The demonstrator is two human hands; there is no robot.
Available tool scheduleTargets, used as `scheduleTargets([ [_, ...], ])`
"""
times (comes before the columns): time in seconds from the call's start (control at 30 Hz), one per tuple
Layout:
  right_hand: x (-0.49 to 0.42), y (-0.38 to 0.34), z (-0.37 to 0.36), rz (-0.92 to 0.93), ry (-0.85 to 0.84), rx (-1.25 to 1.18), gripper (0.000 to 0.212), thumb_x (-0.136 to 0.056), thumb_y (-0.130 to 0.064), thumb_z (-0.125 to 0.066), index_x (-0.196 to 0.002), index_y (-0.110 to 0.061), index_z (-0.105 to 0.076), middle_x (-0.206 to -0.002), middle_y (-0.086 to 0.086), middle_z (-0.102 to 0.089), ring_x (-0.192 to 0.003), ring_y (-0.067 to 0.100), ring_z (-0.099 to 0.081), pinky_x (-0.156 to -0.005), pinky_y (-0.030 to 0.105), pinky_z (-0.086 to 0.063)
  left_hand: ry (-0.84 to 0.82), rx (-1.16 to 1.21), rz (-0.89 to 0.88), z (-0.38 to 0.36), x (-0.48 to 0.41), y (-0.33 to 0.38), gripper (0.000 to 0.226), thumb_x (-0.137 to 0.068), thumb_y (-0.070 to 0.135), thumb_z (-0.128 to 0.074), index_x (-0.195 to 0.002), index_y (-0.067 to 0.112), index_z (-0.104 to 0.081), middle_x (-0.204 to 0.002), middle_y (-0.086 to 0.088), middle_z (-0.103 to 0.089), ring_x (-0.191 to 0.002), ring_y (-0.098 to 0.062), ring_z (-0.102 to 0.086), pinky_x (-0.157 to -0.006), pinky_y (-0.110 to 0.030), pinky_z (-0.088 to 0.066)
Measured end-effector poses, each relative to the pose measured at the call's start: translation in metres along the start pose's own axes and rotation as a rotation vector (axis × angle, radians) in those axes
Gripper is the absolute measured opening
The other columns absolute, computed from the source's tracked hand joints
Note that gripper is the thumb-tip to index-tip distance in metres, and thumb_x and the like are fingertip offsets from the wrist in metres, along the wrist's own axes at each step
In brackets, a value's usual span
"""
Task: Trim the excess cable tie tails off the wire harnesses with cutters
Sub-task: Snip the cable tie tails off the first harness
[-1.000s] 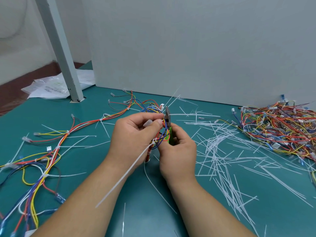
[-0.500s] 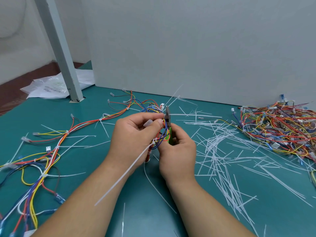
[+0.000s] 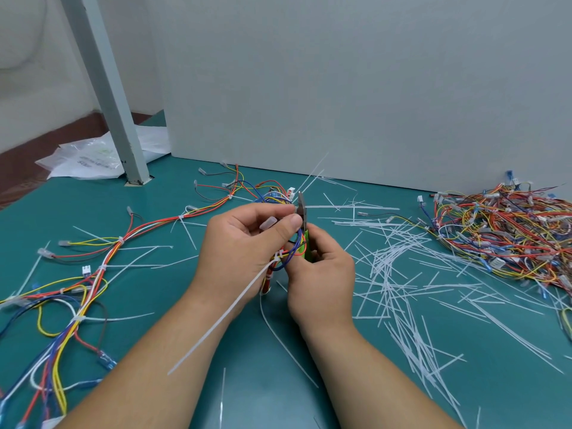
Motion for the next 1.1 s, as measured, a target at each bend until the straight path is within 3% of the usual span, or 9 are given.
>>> scheduleTargets([
  [0.43, 0.0014, 0.0037, -0.0003, -0.043, 0.023, 0.006, 0.026, -0.084, 0.005, -0.076, -0.099, -0.017, -0.078, -0.071, -0.005, -0.066, -0.061, 0.007, -0.05, -0.059, 0.02, -0.044, 0.038, -0.078, -0.003, 0.0025, -0.0008, -0.001, 0.031, -0.09, 0.001, -0.071, -0.08, 0.027, -0.082, -0.076, -0.006, -0.076, -0.065, -0.014, -0.066, -0.063, -0.024, -0.057],
  [0.83, -0.0002, 0.004, 0.0004, -0.027, 0.016, -0.002, 0.029, -0.085, 0.006, -0.075, -0.098, -0.018, -0.079, -0.072, -0.009, -0.068, -0.063, 0.003, -0.053, -0.062, 0.017, -0.046, 0.028, -0.076, -0.005, 0.0013, -0.0012, -0.0011, 0.029, -0.09, -0.001, -0.071, -0.079, 0.024, -0.082, -0.076, -0.005, -0.077, -0.065, -0.012, -0.067, -0.063, -0.023, -0.058],
  [1.0, 0.0013, 0.0034, 0.0017, -0.018, 0.06, 0.068, 0.024, -0.084, -0.002, -0.081, -0.1, -0.02, -0.078, -0.083, 0.015, -0.07, -0.069, 0.013, -0.052, -0.067, 0.033, -0.049, 0.042, -0.092, -0.018, 0.0017, -0.0011, -0.0004, 0.031, -0.09, 0.0, -0.071, -0.077, 0.027, -0.082, -0.072, -0.003, -0.075, -0.063, -0.012, -0.064, -0.059, -0.019, -0.054],
  [1.1, 0.001, 0.0033, 0.002, -0.02, 0.057, 0.066, 0.024, -0.084, -0.003, -0.08, -0.101, -0.019, -0.078, -0.083, 0.015, -0.071, -0.07, 0.014, -0.053, -0.067, 0.036, -0.051, 0.038, -0.093, -0.023, 0.0018, -0.0006, -0.0001, 0.033, -0.09, 0.001, -0.071, -0.078, 0.029, -0.082, -0.072, -0.003, -0.076, -0.063, -0.012, -0.064, -0.058, -0.019, -0.054],
])
Point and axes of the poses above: each hand's wrist, its own x-axis away from the middle knuckle, its own z-axis out of the back of the hand, y = z × x, the point moved 5 cm from there along -x, towards the middle knuckle
